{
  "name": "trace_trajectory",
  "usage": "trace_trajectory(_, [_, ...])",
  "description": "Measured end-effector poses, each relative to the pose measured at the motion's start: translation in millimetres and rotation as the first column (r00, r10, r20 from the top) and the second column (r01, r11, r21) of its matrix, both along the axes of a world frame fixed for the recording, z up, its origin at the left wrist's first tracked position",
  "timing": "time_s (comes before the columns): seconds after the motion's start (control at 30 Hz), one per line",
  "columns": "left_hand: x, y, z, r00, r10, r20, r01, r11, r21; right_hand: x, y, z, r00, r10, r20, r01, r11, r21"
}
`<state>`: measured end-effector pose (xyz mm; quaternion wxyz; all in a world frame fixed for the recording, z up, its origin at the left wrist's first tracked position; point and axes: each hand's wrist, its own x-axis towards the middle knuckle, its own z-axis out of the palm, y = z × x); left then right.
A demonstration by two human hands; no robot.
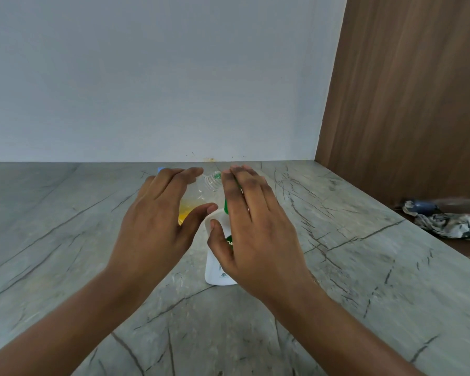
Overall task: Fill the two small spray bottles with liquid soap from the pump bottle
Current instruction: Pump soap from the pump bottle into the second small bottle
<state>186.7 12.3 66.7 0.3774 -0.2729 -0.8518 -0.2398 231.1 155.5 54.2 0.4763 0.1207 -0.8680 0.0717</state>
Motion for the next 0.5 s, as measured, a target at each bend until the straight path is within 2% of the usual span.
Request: trace_trajectory(0.5, [5.6,-1.6,-8.8,1.0,-0.023,0.013,0.023,1.0,-0.005,7.5,0.6,-7.9,1.0,0.009,-0.004,-0.009,1.0,0.01])
